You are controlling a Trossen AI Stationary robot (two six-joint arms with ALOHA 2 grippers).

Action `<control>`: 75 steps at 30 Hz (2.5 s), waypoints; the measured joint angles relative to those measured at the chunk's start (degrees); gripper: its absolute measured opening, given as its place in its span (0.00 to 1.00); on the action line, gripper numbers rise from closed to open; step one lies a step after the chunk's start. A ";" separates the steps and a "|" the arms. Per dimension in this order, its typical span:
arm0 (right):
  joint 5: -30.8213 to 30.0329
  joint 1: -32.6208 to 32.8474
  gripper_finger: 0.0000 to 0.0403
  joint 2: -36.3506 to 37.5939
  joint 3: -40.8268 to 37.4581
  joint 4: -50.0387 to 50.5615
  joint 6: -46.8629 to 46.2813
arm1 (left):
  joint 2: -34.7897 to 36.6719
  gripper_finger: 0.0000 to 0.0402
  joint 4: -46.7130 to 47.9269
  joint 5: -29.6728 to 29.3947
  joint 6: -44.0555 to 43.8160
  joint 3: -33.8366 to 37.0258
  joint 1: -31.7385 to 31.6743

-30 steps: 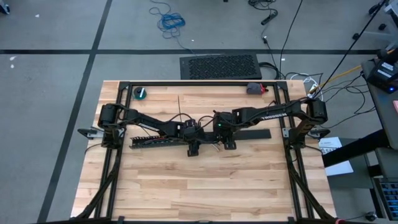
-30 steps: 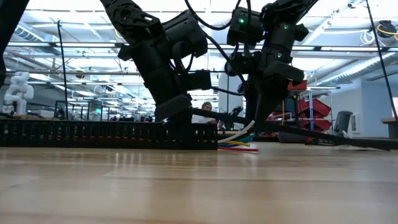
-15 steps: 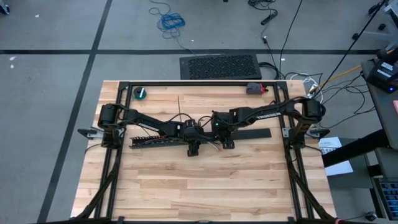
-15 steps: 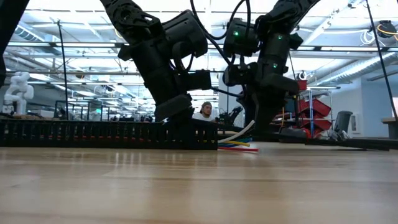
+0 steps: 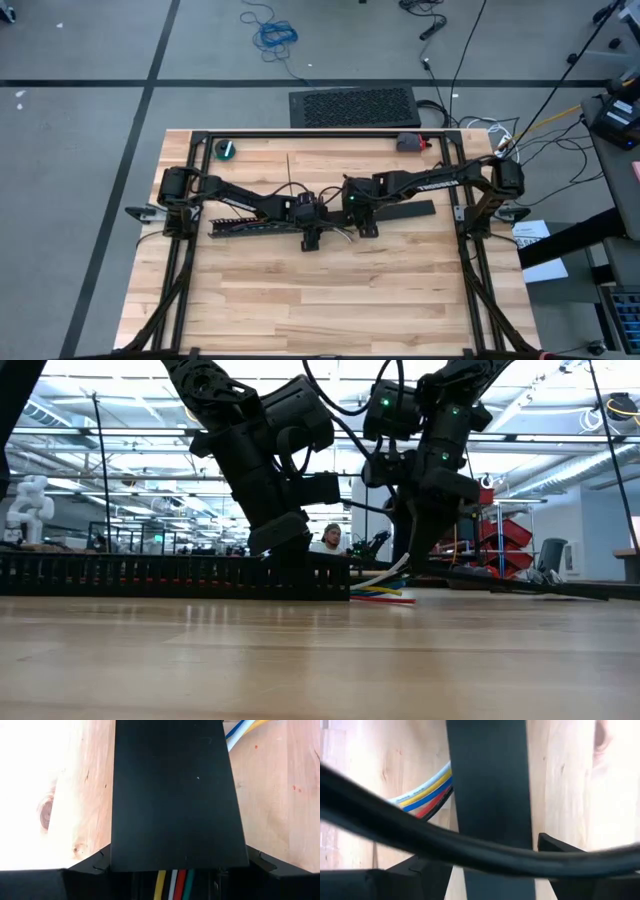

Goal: Ziptie cables
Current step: Insert the cable duct cover

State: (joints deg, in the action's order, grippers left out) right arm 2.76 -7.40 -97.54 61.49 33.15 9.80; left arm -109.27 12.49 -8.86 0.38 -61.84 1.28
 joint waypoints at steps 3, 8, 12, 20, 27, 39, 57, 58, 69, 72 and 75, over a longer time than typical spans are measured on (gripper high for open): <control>0.13 0.02 0.70 0.02 0.00 -0.04 -0.14 | 0.00 0.62 0.04 -0.02 -0.04 0.00 0.09; 0.09 1.10 0.70 0.07 0.00 0.51 -0.67 | 0.00 0.62 0.05 -0.20 -0.06 0.00 0.24; 0.21 2.94 0.70 1.39 0.00 0.81 -0.78 | 0.00 0.62 0.04 -0.17 -0.06 0.00 0.24; -3.48 3.52 0.70 6.94 0.04 0.08 -0.65 | 0.00 0.62 0.06 -0.15 -0.28 -0.02 0.24; -4.76 3.28 0.70 9.98 0.07 1.22 -1.00 | 0.00 0.62 0.11 -0.13 -0.48 -0.02 0.24; -12.34 5.79 0.70 10.83 0.11 8.69 -6.32 | 0.00 0.62 0.33 -0.09 -0.28 -0.04 0.24; -25.29 12.27 0.70 24.30 -5.68 -2.59 -11.97 | 0.02 0.62 0.42 -0.04 -0.14 -0.04 0.26; -24.36 12.78 0.70 24.41 -7.74 -5.61 -13.36 | 0.00 0.62 0.42 -0.04 -0.33 -0.04 0.26; -23.60 22.57 0.65 24.15 -33.56 -47.14 -23.46 | 0.02 0.62 0.48 0.26 -1.15 -0.02 0.25; -23.91 22.92 0.65 24.15 -35.83 -48.92 -20.39 | 0.02 0.62 0.48 0.39 -1.18 -0.02 0.24; -23.80 21.34 0.65 24.15 -35.99 -48.52 -16.73 | 0.02 0.62 0.48 0.46 -1.37 -0.02 0.24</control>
State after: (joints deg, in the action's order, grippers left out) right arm -21.03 13.94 -73.38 25.50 -15.37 -6.93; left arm -109.25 12.97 -8.40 -1.00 -61.87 1.52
